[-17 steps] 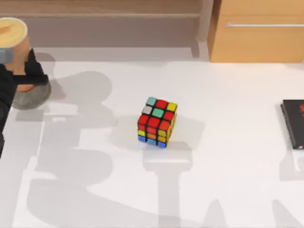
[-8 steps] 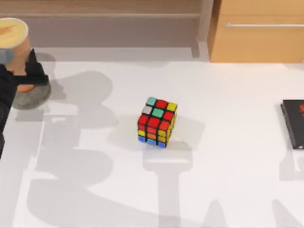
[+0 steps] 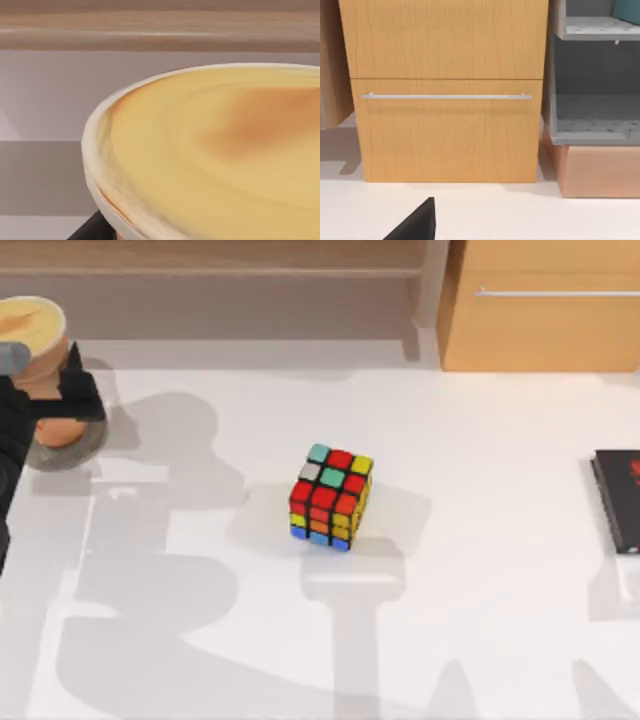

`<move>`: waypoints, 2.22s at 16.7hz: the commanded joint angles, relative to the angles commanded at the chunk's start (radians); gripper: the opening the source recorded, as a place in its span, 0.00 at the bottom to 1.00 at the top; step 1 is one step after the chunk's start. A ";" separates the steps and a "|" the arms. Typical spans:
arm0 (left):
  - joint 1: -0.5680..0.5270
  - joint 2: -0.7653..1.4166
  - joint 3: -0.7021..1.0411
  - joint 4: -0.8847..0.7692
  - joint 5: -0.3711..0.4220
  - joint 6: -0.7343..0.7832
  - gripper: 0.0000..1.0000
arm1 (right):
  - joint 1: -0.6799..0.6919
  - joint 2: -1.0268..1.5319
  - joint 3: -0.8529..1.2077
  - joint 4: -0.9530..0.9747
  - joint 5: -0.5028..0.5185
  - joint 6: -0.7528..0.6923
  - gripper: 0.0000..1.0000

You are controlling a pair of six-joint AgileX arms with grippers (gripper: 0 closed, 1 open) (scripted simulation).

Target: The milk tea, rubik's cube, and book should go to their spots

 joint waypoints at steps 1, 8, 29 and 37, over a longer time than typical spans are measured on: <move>0.000 0.000 0.000 0.000 0.000 0.000 1.00 | 0.000 0.000 0.000 0.000 0.000 0.000 1.00; 0.007 -0.035 -0.107 0.062 0.005 0.001 1.00 | 0.000 0.000 0.000 0.000 0.000 0.000 1.00; 0.007 -0.341 -0.187 -0.154 0.009 0.002 1.00 | 0.000 0.000 0.000 0.000 0.000 0.000 1.00; -0.079 -0.353 0.088 -0.441 0.017 0.038 1.00 | 0.000 0.000 0.000 0.000 0.000 0.000 1.00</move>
